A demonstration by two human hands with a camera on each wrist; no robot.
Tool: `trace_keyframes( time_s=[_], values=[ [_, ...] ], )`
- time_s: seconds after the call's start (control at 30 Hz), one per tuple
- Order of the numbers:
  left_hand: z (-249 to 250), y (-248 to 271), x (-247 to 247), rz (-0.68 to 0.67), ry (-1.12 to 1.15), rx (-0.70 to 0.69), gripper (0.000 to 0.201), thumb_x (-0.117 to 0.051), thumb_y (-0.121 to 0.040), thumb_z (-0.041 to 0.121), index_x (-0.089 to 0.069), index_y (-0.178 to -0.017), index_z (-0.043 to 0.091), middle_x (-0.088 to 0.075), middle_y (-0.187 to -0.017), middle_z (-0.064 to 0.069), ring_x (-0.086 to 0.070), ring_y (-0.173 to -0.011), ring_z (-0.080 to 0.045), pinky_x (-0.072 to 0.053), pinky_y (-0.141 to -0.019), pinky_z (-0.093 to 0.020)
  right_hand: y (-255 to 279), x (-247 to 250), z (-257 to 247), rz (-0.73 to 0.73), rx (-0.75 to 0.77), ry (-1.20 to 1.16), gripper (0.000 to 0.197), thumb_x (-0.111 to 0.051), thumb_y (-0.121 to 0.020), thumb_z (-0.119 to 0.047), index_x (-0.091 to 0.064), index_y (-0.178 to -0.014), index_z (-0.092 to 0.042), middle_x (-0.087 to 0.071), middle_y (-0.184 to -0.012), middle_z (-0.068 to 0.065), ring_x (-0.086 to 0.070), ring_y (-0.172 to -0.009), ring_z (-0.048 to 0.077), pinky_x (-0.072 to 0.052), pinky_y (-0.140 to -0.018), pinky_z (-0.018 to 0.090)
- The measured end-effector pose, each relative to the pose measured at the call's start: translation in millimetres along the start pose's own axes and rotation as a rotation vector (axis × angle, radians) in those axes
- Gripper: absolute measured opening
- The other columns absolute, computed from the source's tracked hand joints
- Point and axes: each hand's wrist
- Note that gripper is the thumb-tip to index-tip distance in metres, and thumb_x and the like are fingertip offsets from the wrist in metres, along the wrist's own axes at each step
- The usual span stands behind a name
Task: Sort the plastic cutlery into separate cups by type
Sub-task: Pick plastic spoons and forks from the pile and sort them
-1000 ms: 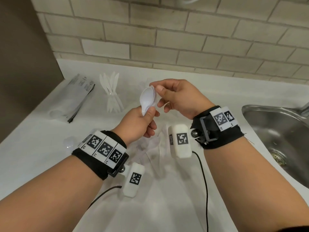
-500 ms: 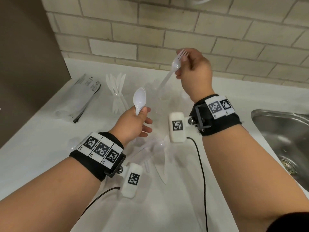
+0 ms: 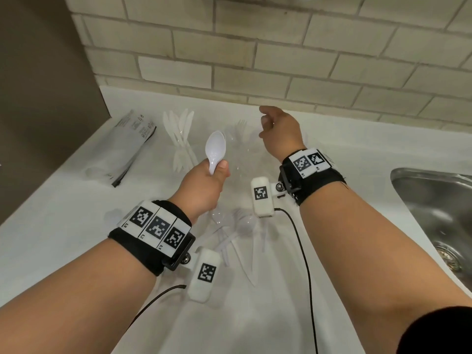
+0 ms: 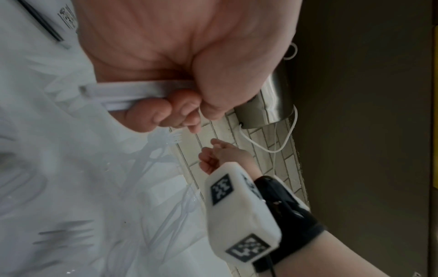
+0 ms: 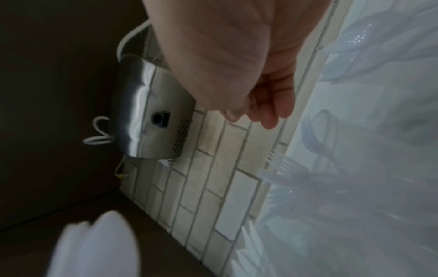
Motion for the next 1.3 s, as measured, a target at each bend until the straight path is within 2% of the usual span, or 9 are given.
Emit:
trace_keyframes(
  time_s=[0.17, 0.27, 0.4, 0.6, 0.73, 0.9, 1.03, 1.17, 1.3],
  values=[
    [12.9, -1.0, -13.6, -0.057, -0.023, -0.067, 0.027, -0.04, -0.099, 0.041, -0.056, -0.091, 0.021, -0.048, -0.067, 0.007, -0.043, -0.055, -0.013, -0.038, -0.06, -0.029, 44.0, 30.3, -34.9, -0.299, 0.072, -0.276, 0.03, -0.058, -0.092, -0.041, -0.057, -0.119, -0.031, -0.064, -0.104, 0.0, -0.055, -0.057, 0.014, -0.045, -0.049, 0.022],
    [25.1, 2.3, -26.1, -0.121, -0.067, -0.123, 0.029, -0.039, -0.1, 0.04, -0.055, -0.101, 0.016, -0.047, -0.066, 0.011, -0.043, -0.054, -0.009, -0.035, -0.056, -0.027, 66.0, 37.1, -41.7, -0.48, 0.148, -0.262, 0.044, -0.065, -0.089, -0.031, -0.049, -0.129, -0.028, -0.061, -0.095, 0.001, -0.058, -0.056, 0.017, -0.045, -0.047, 0.019],
    [31.2, 13.1, -38.5, -0.166, -0.074, -0.14, 0.027, -0.041, -0.1, 0.037, -0.055, -0.086, 0.019, -0.05, -0.064, 0.006, -0.046, -0.051, -0.014, -0.039, -0.056, -0.03, 70.9, 38.9, -33.0, -0.346, 0.223, -0.208, 0.012, -0.06, -0.092, -0.014, -0.057, -0.102, -0.02, -0.07, -0.083, 0.012, -0.064, -0.062, 0.032, -0.051, -0.051, 0.029],
    [17.8, 42.3, -27.4, -0.3, -0.138, 0.005, 0.029, -0.063, -0.089, 0.033, -0.054, -0.114, 0.022, -0.07, -0.086, -0.003, -0.071, -0.066, -0.017, -0.06, -0.077, -0.038, 47.1, 74.6, -7.4, -0.092, 0.159, -0.27, 0.02, -0.054, -0.091, -0.014, -0.054, -0.083, -0.032, -0.071, -0.085, 0.014, -0.051, -0.046, 0.004, -0.04, -0.049, 0.025],
    [-0.8, 67.6, 11.9, -0.444, -0.453, -0.056, 0.039, -0.061, -0.085, 0.048, -0.05, -0.12, 0.035, -0.071, -0.089, 0.01, -0.071, -0.075, -0.004, -0.056, -0.083, -0.036, 21.8, 112.9, 7.7, 0.308, 0.151, -0.116, 0.016, -0.046, -0.088, -0.012, -0.056, -0.094, -0.023, -0.064, -0.089, 0.003, -0.057, -0.072, 0.016, -0.046, -0.062, 0.021],
    [-38.1, 116.9, 79.6, -0.638, -0.547, 0.072, 0.054, -0.056, -0.061, 0.081, -0.06, -0.105, 0.051, -0.069, -0.085, 0.012, -0.069, -0.073, -0.006, -0.054, -0.078, -0.024, 6.2, 102.4, 32.7, 0.258, 0.09, 0.155, 0.02, -0.039, -0.096, -0.008, -0.053, -0.11, -0.007, -0.056, -0.086, 0.004, -0.051, -0.078, 0.023, -0.037, -0.064, 0.023],
    [-73.5, 152.6, 123.0, -0.531, -0.612, 0.209, 0.07, -0.055, -0.047, 0.089, -0.064, -0.1, 0.045, -0.07, -0.075, 0.005, -0.066, -0.063, -0.005, -0.053, -0.069, -0.02, -0.9, 73.8, 47.1, 0.047, -0.052, 0.419, 0.021, -0.036, -0.096, -0.009, -0.052, -0.11, -0.007, -0.06, -0.09, 0.013, -0.051, -0.08, 0.028, -0.037, -0.066, 0.031],
    [-98.3, 166.8, 141.3, -0.348, -0.649, 0.273, 0.072, -0.054, -0.049, 0.09, -0.066, -0.09, 0.032, -0.06, -0.057, 0.005, -0.052, -0.049, -0.005, -0.045, -0.056, -0.021, -1.1, 61.8, 45.9, -0.065, -0.152, 0.551, 0.037, -0.048, -0.096, -0.022, -0.046, -0.132, -0.012, -0.06, -0.123, 0.016, -0.056, -0.114, 0.034, -0.045, -0.088, 0.036],
    [-88.7, 149.2, 138.4, 0.058, -0.655, 0.204, 0.02, -0.075, -0.074, 0.045, -0.062, -0.085, 0.034, -0.064, -0.072, 0.008, -0.058, -0.06, -0.005, -0.044, -0.058, -0.023, 26.9, 62.8, 18.6, 0.123, -0.065, 0.477, 0.045, -0.056, -0.093, -0.029, -0.046, -0.134, -0.012, -0.043, -0.137, 0.016, -0.057, -0.11, 0.036, -0.045, -0.089, 0.037]
  ],
)
Point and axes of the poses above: each hand's wrist, its own y-axis away from the middle knuckle, its own x-axis out of the back of the hand, z = x × y
